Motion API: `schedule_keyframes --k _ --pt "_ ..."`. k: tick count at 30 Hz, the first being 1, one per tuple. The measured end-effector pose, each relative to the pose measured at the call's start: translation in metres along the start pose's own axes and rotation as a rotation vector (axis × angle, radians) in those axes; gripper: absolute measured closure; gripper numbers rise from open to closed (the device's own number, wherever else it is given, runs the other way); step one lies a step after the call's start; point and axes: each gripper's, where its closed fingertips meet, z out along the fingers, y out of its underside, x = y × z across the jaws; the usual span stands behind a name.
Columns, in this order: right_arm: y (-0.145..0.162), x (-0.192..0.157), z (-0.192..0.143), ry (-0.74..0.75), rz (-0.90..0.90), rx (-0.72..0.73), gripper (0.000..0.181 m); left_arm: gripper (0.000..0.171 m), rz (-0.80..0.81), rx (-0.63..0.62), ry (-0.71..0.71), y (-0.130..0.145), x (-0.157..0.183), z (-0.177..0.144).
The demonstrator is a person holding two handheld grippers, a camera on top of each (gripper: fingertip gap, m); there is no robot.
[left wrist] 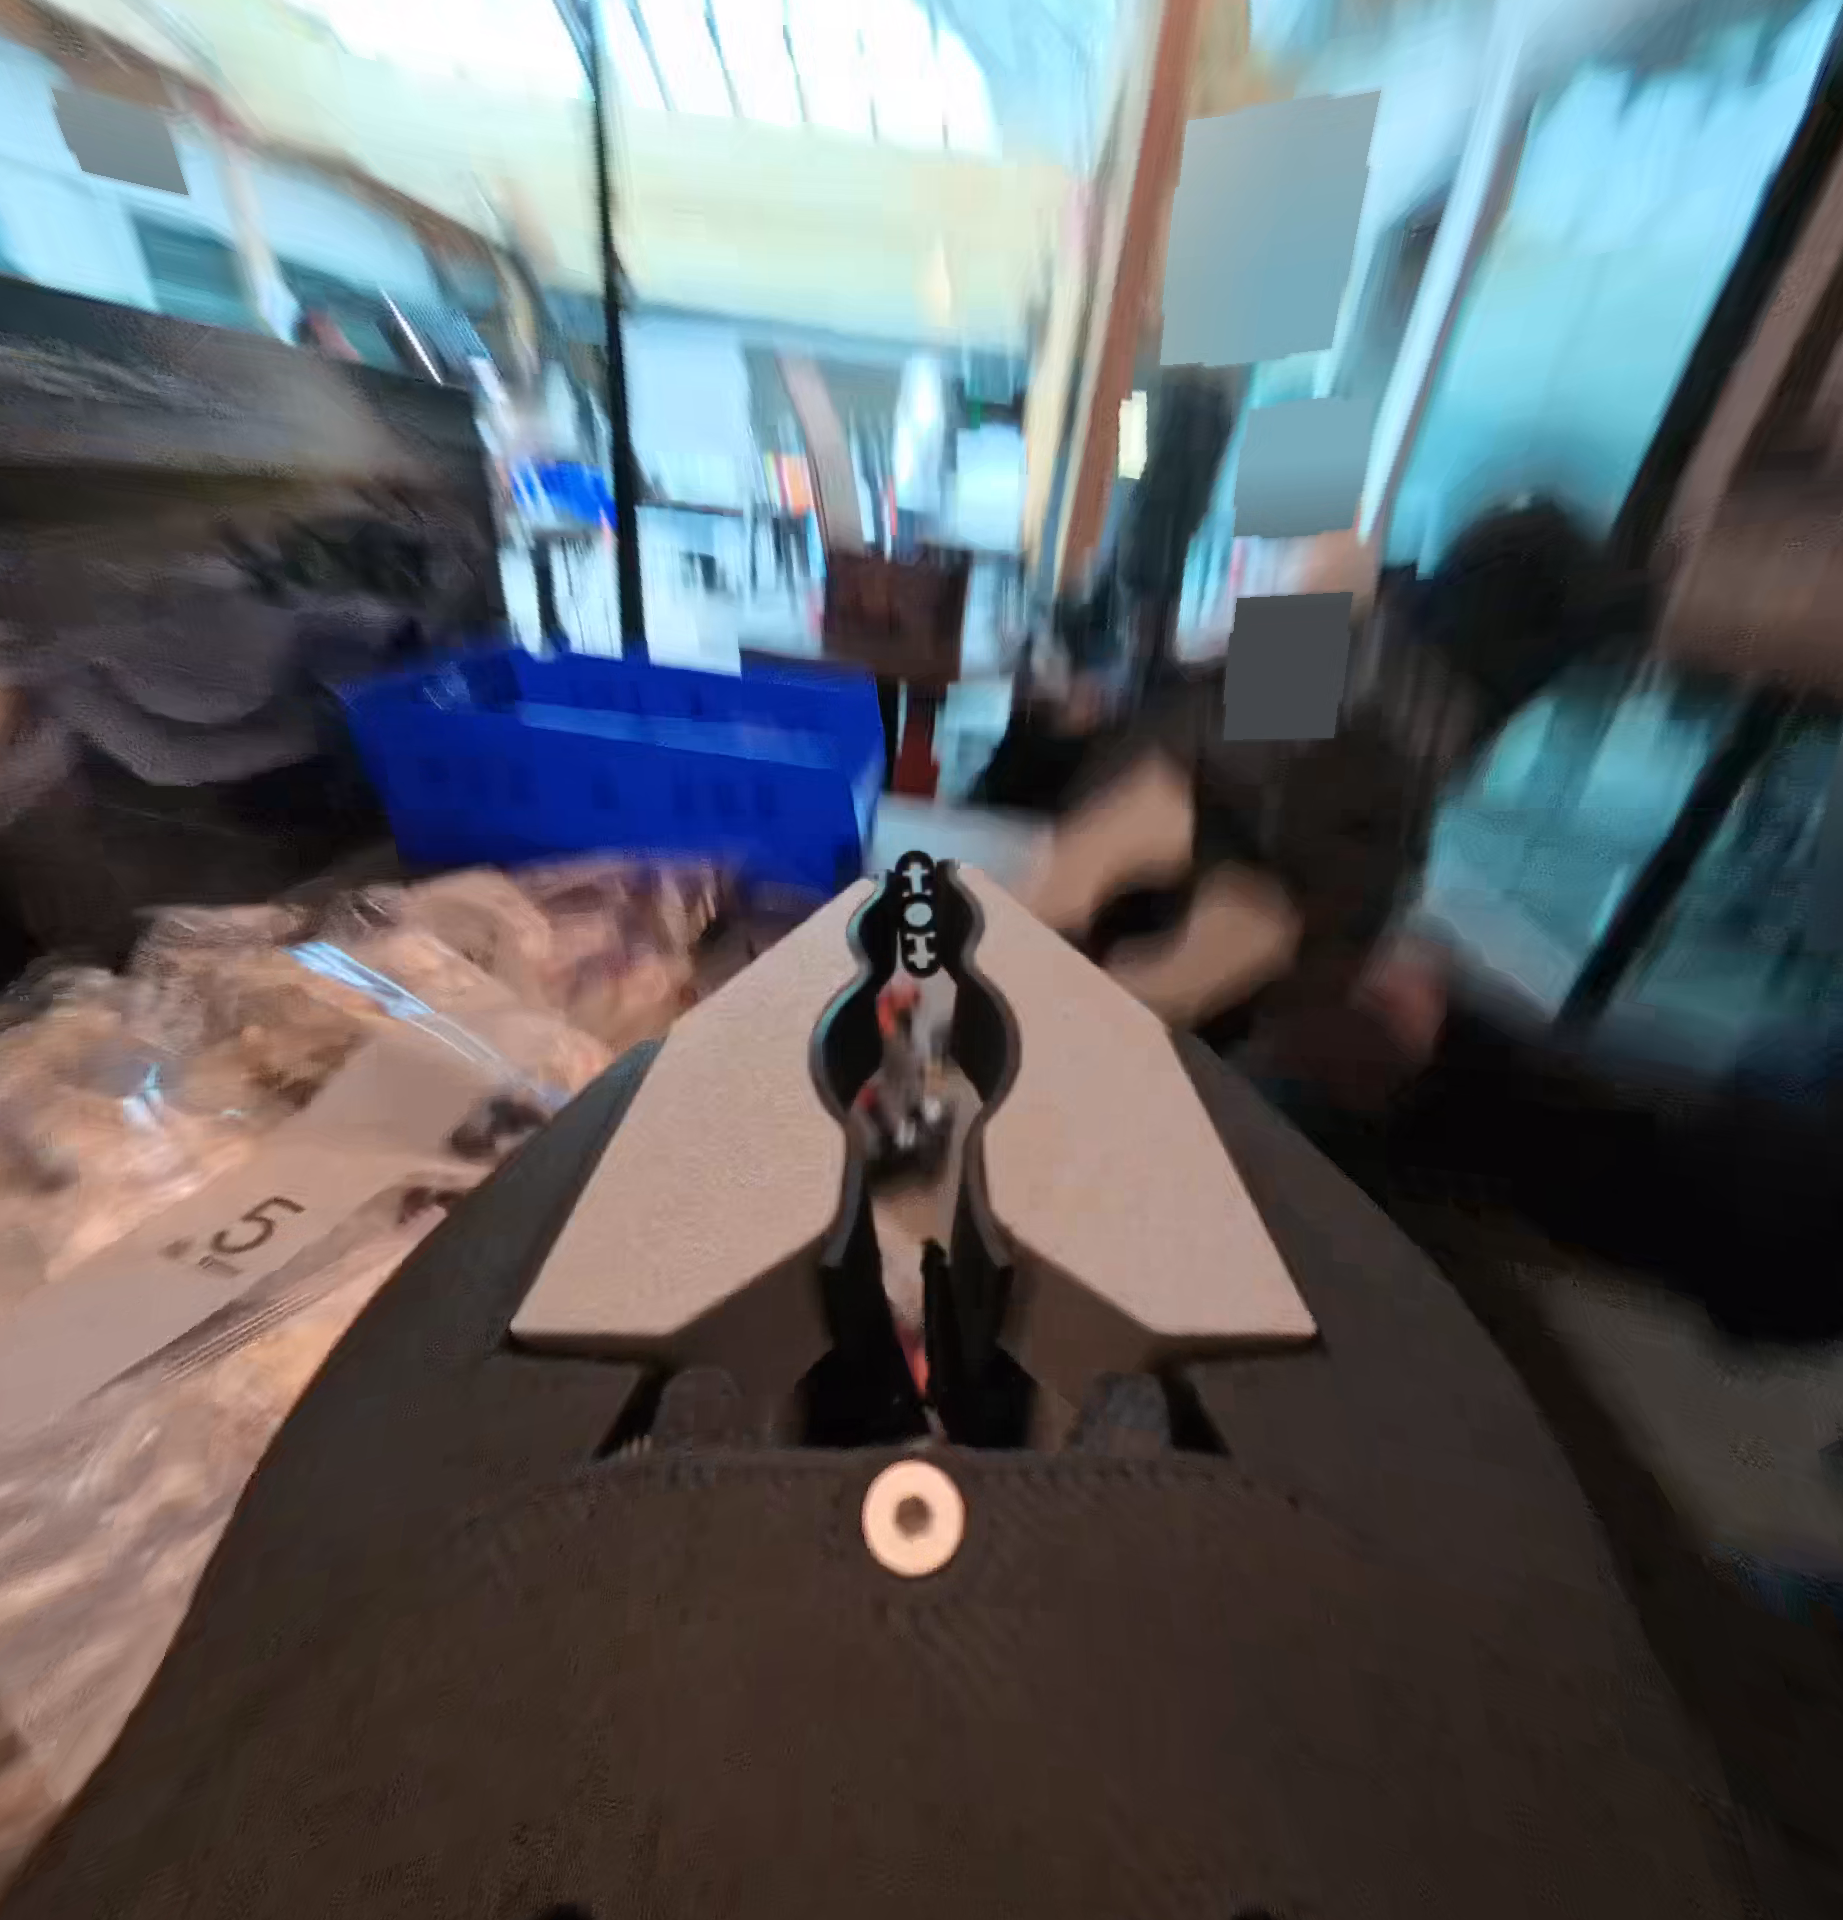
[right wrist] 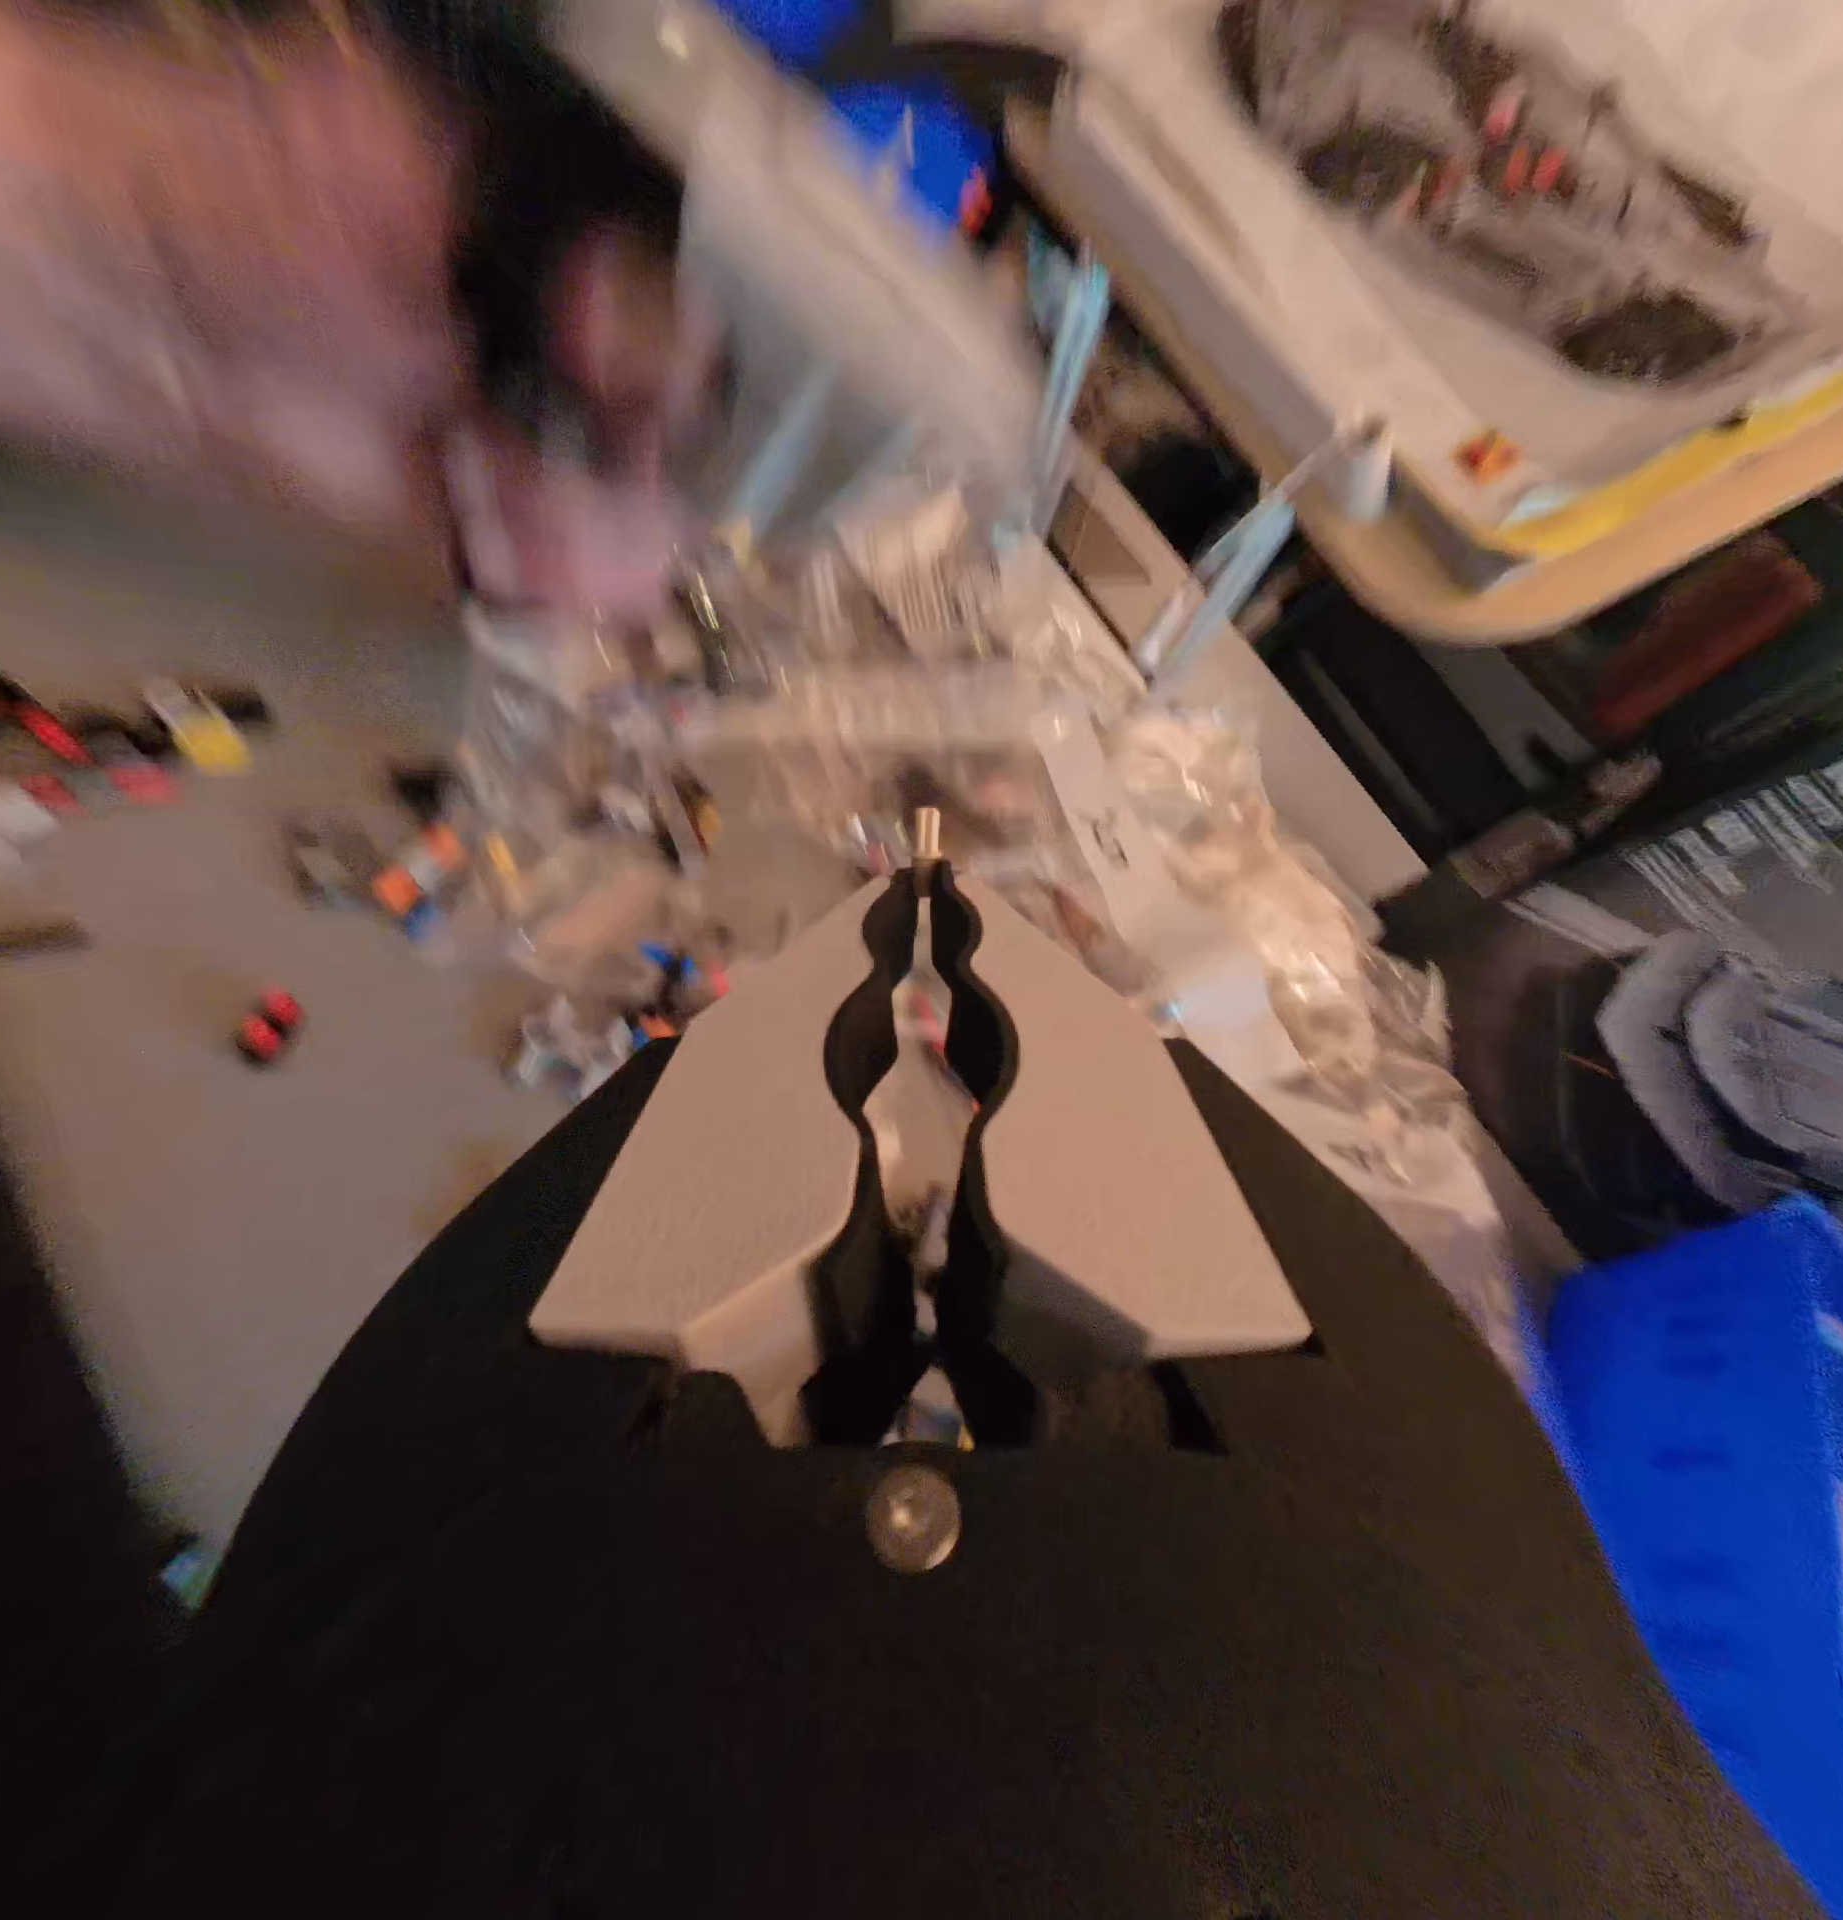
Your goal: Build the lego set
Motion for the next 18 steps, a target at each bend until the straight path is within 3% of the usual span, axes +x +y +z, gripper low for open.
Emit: schedule_keyframes --k 1,2,4,5,8,11,18 --pt "0.0 -0.004 0.0 -0.011 -0.011 0.002 0.181 0.167 -0.109 0.134 -0.034 -0.03 -0.021 -0.024" --pt "-0.013 -0.005 -0.002 -0.022 0.016 0.063 0.181 0.168 -0.09 0.166 -0.08 -0.043 -0.035 -0.045" --pt "-0.017 -0.003 0.0 -0.036 0.041 0.078 0.181 0.167 -0.062 0.065 -0.063 -0.025 -0.031 -0.047" --pt "-0.015 -0.003 0.002 -0.043 0.049 0.069 0.181 0.168 -0.063 0.069 -0.037 -0.022 -0.026 -0.039" --pt "0.002 -0.008 0.008 -0.107 0.107 0.021 0.18 0.167 0.047 -0.088 0.017 0.003 -0.009 -0.018" --pt "0.002 -0.02 0.011 -0.196 0.141 0.029 0.18 0.167 -0.083 -0.057 0.085 0.008 -0.011 -0.022" --pt "0.01 -0.043 0.011 -0.376 0.195 0.009 0.18 0.167 -0.113 -0.14 0.106 0.028 -0.015 -0.021"
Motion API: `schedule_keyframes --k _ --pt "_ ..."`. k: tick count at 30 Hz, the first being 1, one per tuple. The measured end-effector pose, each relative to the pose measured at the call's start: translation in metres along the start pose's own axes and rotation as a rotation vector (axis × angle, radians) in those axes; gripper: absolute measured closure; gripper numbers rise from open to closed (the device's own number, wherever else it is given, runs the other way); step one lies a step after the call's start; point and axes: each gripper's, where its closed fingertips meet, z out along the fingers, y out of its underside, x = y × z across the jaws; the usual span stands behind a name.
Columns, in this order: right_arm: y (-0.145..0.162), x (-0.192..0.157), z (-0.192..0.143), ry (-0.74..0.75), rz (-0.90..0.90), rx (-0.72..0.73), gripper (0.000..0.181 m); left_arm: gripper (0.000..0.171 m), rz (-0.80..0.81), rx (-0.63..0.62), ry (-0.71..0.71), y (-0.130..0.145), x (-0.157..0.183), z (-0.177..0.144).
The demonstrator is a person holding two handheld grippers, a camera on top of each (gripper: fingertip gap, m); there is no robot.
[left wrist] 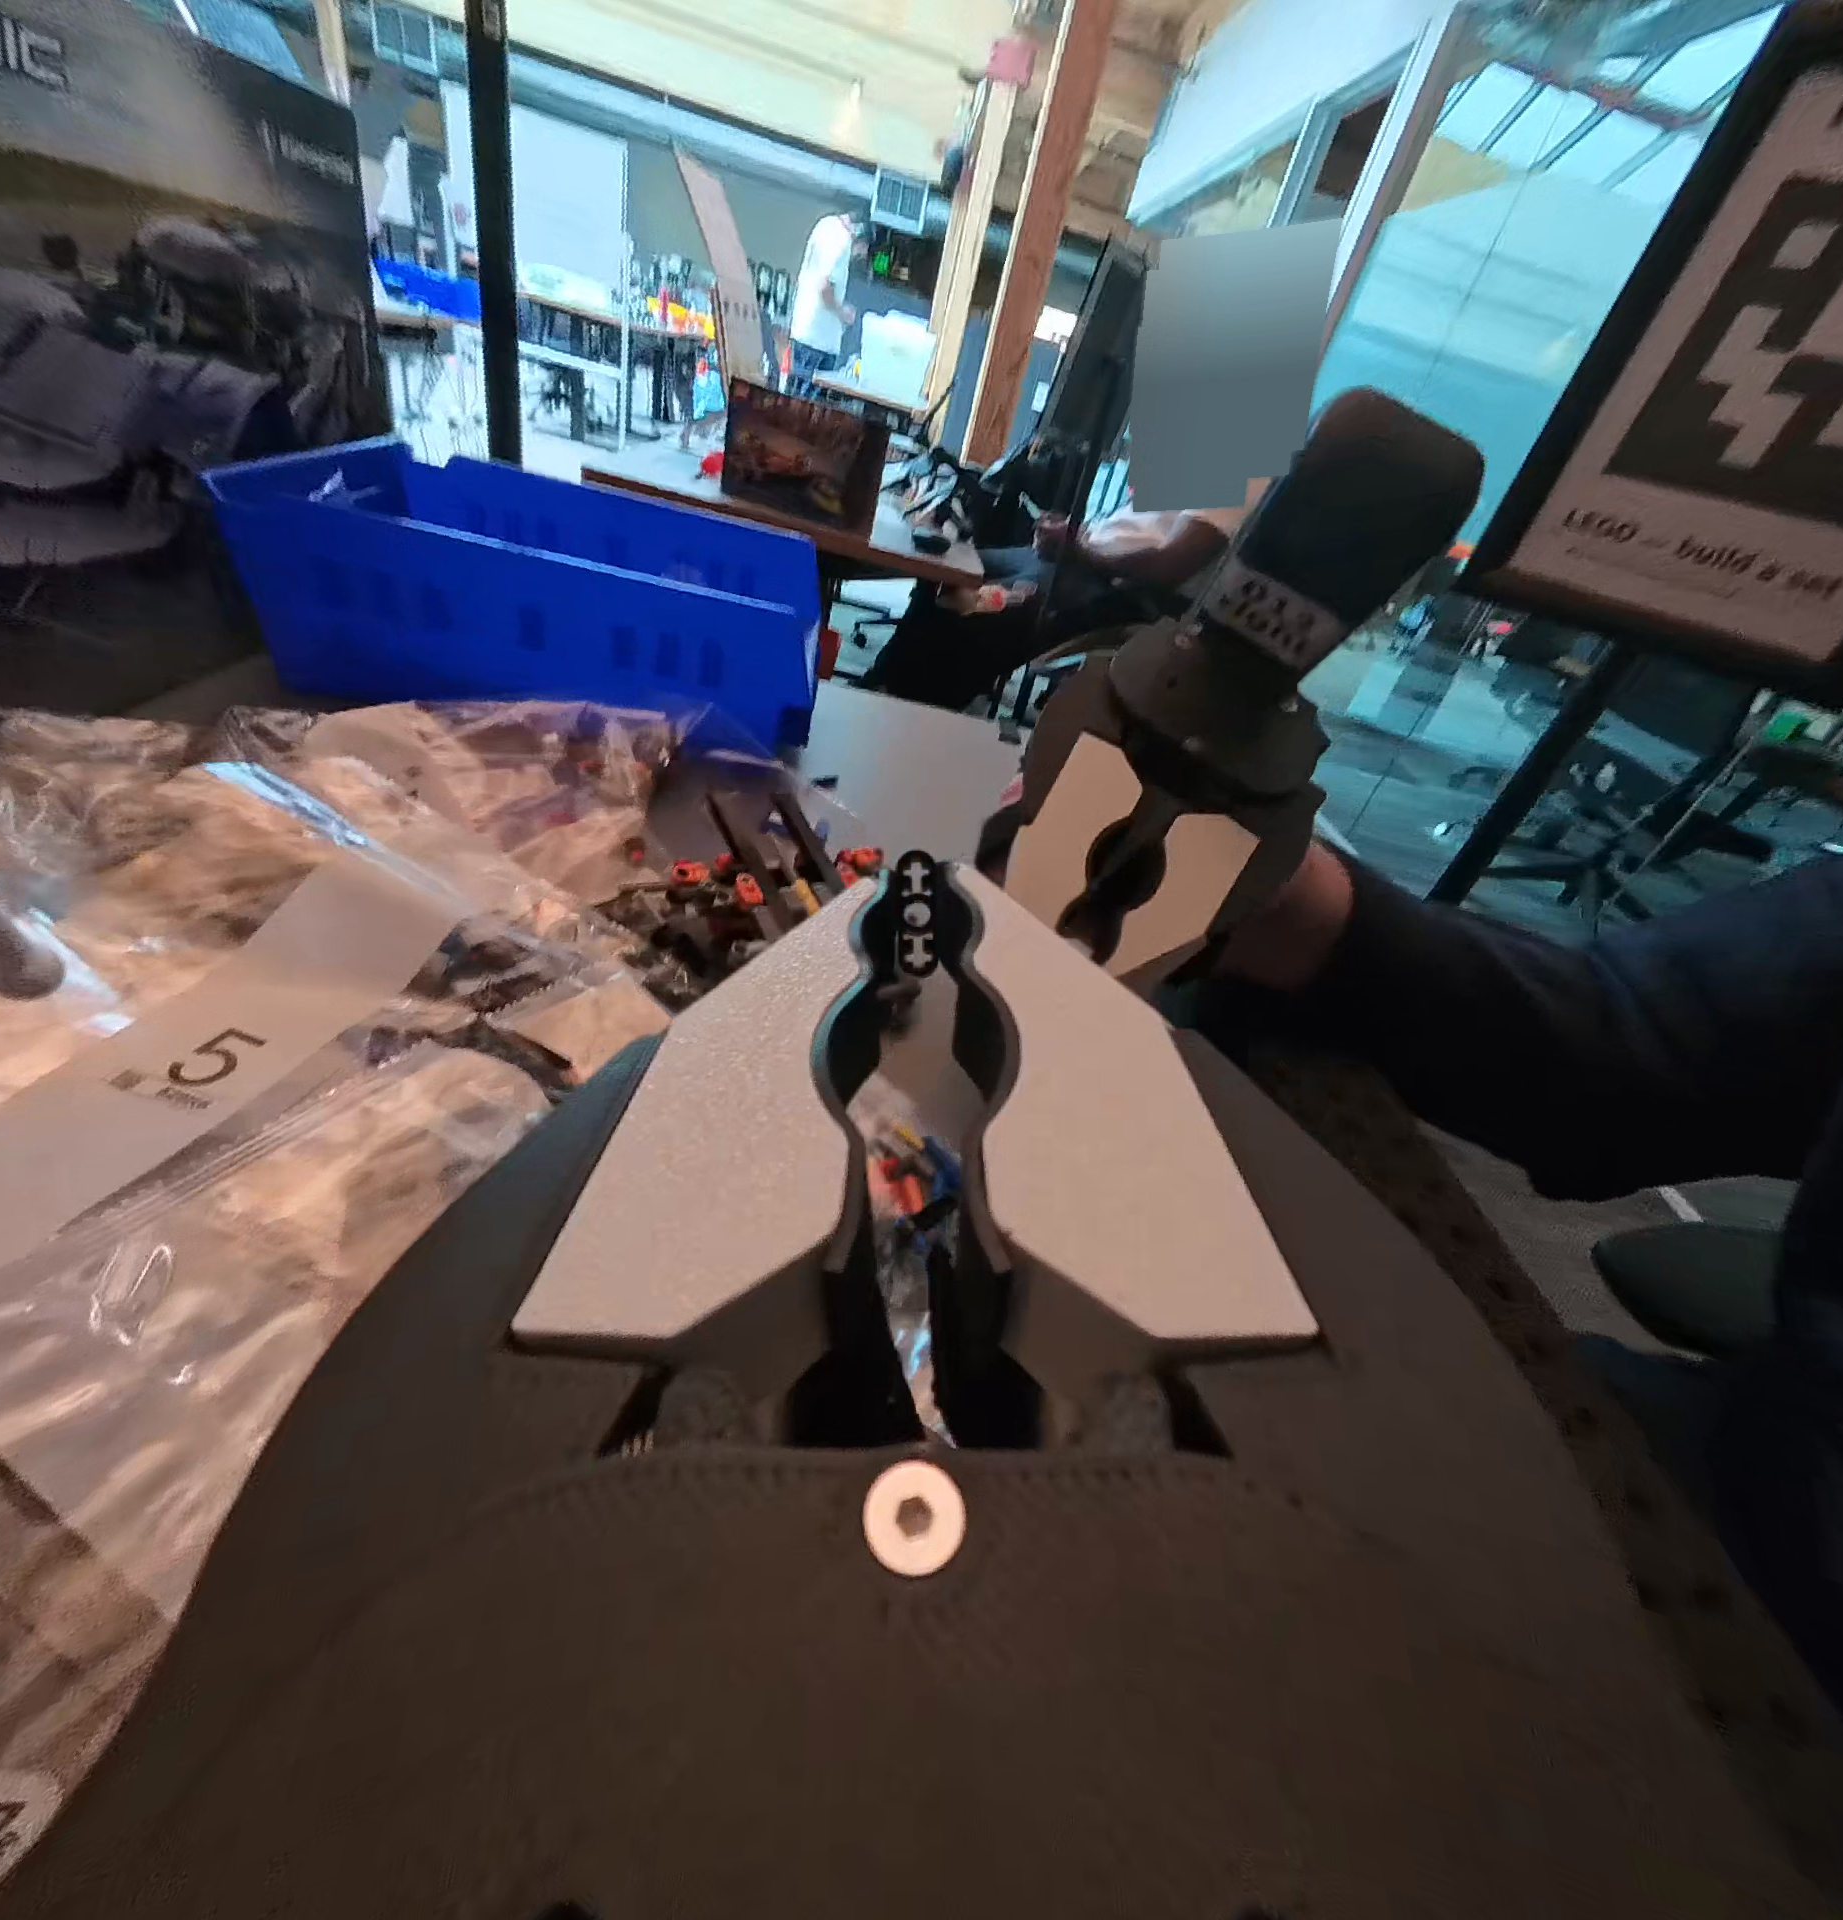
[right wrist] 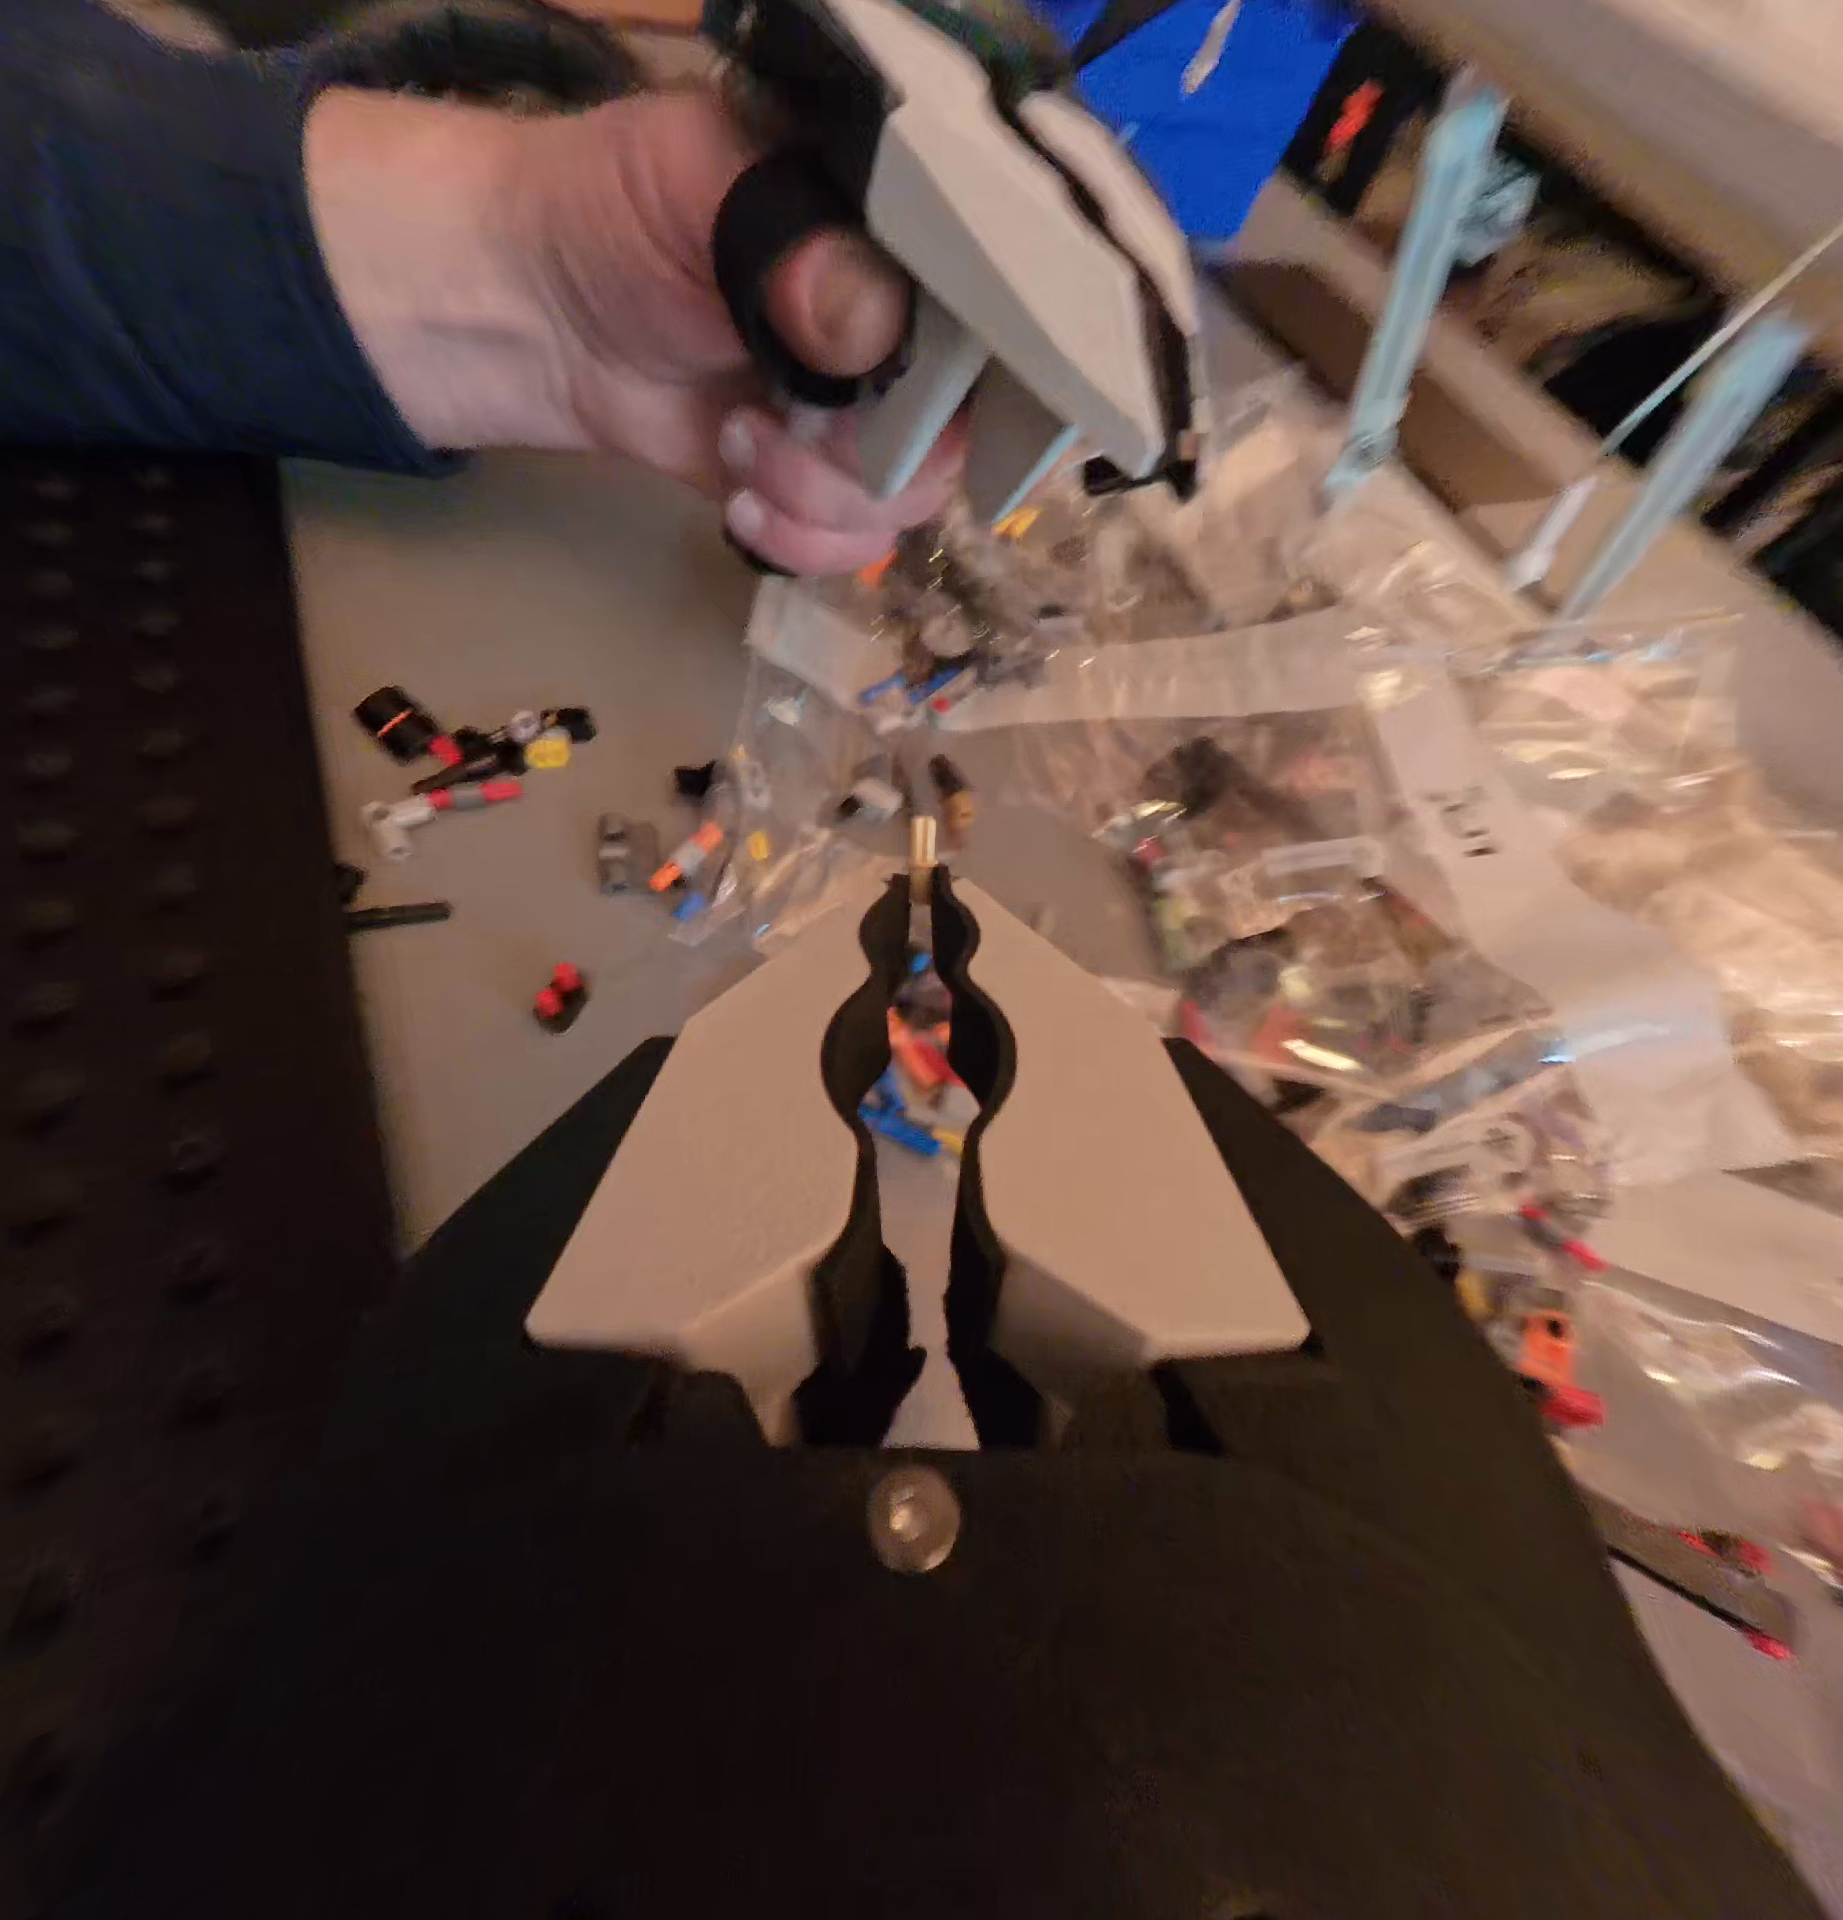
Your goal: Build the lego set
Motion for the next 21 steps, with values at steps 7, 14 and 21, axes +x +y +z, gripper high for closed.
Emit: schedule_keyframes --k 7,14,21 --pt "0.017 -0.006 0.011 -0.048 0.018 -0.094 0.166 0.166 0.092 -0.169 -0.05 0.029 -0.001 0.015" --pt "-0.012 0.024 -0.009 -0.022 0.268 0.162 0.164 0.167 0.326 -0.239 -0.128 0.036 -0.001 0.019" --pt "-0.024 0.028 -0.016 -0.121 0.443 0.292 0.162 0.166 0.71 -0.372 -0.253 0.048 0.0 0.033"
